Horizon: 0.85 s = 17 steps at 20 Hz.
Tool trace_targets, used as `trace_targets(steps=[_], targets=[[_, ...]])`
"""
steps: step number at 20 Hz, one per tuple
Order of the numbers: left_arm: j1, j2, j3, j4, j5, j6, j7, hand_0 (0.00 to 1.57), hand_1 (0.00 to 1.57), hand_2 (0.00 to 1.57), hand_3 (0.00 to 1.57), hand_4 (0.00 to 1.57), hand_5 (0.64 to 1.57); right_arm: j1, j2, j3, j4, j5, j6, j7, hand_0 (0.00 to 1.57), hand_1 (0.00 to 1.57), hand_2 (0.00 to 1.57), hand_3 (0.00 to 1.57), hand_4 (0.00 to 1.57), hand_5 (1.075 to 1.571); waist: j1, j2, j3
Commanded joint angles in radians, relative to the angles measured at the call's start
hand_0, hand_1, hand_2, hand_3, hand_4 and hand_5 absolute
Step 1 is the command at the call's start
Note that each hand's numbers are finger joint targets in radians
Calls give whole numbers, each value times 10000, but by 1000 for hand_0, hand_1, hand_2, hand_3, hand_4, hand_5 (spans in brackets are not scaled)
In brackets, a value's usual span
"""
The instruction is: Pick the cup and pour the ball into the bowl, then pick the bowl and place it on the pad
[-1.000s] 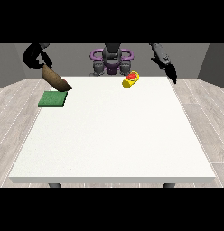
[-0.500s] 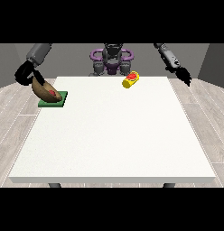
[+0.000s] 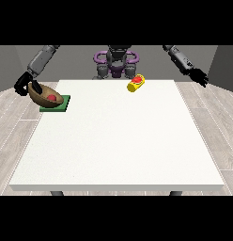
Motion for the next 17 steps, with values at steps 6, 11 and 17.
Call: trace_targets(steps=[6,11,17], targets=[[741,245,164,-628,442,-534,159,0,0,0,0,861,1188,-783,-439,-1568,1345,-1519,1021,467,146,146,630,236,0,1237,-24,-62,185],[1090,143,254,-1119,701,-472,510,0,0,0,0,879,1193,-1035,-975,-1805,1723,-1702,1577,369,0,0,502,0,0,1283,-143,-22,183],[890,192,42,-561,488,-436,936,0,0,0,0,883,1213,-1759,-131,-1855,1055,-2260,2539,274,0,0,102,369,501,1371,-248,-1028,163]])
